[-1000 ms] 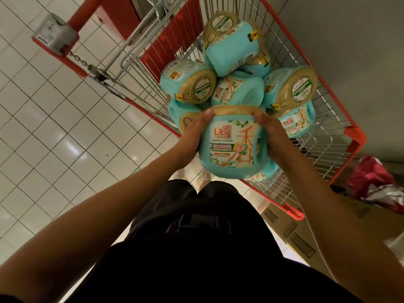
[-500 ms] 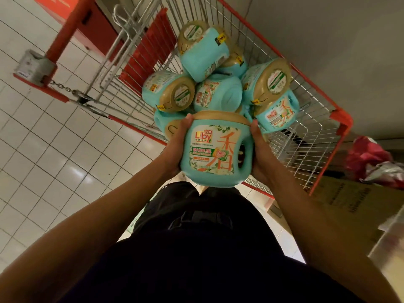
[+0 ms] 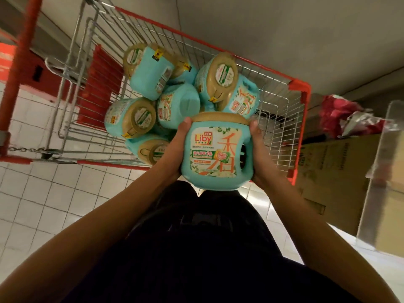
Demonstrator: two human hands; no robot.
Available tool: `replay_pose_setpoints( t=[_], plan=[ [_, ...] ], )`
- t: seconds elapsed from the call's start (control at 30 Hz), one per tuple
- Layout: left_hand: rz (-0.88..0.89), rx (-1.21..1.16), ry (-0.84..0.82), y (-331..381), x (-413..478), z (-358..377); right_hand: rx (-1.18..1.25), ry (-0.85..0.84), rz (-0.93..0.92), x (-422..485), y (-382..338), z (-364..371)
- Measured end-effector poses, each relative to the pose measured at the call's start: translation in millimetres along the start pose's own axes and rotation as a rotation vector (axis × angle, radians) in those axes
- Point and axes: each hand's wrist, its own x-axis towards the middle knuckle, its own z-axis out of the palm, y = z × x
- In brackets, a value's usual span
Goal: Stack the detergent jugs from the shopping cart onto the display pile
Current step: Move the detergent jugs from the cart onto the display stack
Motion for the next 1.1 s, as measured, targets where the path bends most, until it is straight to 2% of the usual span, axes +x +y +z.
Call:
replay_pose_setpoints(
  t=[0.1, 0.23, 0.5, 0.63, 0.87, 1.1],
  plan=[
    [-0.027, 0.076, -0.075, 2.6, 2.0, 7.4, -0.034, 0.076, -0.08, -15.7, 9.2, -8.3],
    [-0.093, 0.162, -0.253, 0.4, 4.3, 11.5, 0.005, 0.184, -0.143, -42.3, 32.3, -10.9],
    [-0.15, 0.404, -0.374, -25.5, -1.3, 10.1, 0.194, 0.472, -0.12, -96.9, 91.0, 3.9],
    [-0.233, 0.557, -0.498, -51.7, -8.8, 24.9, 0.291, 0.587, -0.159, -130.9, 121.2, -6.3],
    [-0.319, 0.735, -0.707, -114.3, -33.3, 99.0, 0.467, 0.756, -0.184, -200.1, 166.3, -58.7],
    [-0.346, 0.94, -0.8, -208.4, -70.2, 197.8, 0.597, 0.856, -0.321, -288.2, 204.0, -143.8]
  ],
)
